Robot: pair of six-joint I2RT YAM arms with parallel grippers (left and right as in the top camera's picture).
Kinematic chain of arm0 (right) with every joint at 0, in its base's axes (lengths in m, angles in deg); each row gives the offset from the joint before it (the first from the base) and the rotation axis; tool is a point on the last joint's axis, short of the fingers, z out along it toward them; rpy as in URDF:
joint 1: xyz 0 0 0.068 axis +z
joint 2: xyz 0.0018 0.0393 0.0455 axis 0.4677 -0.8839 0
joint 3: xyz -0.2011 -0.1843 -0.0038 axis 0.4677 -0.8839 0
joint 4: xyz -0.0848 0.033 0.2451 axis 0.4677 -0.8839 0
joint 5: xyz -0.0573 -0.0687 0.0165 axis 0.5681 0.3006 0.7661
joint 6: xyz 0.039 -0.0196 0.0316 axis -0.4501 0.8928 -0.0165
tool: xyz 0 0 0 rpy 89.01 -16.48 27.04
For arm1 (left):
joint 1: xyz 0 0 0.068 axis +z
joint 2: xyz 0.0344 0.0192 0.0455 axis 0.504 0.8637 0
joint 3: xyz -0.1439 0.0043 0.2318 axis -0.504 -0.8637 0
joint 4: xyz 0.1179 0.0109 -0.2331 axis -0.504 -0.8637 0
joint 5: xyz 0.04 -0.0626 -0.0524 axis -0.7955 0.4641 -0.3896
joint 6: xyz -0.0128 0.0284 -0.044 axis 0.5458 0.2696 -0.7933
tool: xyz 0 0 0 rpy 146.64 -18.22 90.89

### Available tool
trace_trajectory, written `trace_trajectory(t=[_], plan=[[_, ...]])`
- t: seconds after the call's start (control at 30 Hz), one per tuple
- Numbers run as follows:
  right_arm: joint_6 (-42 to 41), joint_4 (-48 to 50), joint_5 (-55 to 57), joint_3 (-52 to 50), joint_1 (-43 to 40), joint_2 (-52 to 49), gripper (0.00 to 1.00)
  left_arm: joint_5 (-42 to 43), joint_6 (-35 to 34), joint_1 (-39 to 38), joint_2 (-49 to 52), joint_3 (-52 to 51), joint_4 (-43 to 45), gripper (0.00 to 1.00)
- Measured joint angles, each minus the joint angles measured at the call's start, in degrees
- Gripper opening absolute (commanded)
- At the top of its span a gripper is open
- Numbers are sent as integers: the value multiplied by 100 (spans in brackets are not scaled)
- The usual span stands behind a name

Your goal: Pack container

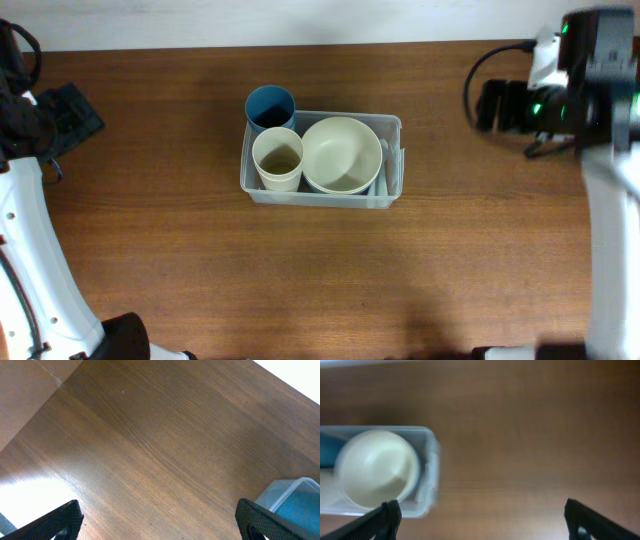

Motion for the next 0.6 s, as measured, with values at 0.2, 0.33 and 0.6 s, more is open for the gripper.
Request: trace_trajectory(t=[0.2, 0.33, 0.6], plan=[[17, 1545, 63, -2350, 485, 2299, 99, 2, 0, 0, 0, 0, 2, 100], [17, 2197, 79, -3755, 588, 3370, 99, 2, 0, 0, 0, 0, 0, 100], [22, 3198, 37, -5840, 592, 5171, 99, 2, 0, 0, 0, 0, 2, 99]])
